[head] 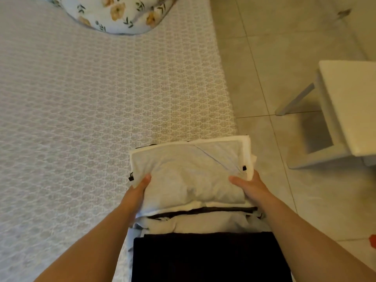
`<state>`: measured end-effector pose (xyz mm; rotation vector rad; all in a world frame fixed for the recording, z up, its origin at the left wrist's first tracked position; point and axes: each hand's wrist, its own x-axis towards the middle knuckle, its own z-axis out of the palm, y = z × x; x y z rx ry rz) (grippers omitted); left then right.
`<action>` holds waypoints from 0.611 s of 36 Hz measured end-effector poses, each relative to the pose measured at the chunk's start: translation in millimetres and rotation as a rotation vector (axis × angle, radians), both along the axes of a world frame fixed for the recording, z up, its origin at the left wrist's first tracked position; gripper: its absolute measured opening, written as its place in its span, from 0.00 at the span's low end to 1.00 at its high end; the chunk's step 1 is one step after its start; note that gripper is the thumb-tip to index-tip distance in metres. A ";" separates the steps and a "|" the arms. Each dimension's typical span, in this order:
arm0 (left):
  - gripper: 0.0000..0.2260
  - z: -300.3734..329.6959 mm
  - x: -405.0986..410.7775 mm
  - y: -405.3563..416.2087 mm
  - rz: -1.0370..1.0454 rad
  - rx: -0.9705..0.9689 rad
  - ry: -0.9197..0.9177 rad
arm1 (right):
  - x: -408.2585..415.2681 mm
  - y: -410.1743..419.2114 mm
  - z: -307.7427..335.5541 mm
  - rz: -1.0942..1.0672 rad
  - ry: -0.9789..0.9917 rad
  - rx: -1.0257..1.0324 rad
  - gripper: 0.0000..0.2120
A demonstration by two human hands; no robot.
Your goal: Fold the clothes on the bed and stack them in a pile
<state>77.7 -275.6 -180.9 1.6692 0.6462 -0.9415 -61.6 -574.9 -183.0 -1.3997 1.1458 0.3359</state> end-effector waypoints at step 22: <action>0.36 0.6 -23.7 -44.9 -1.244 0.693 -0.901 | -6.7 34.5 13.1 0.895 0.082 -0.988 0.38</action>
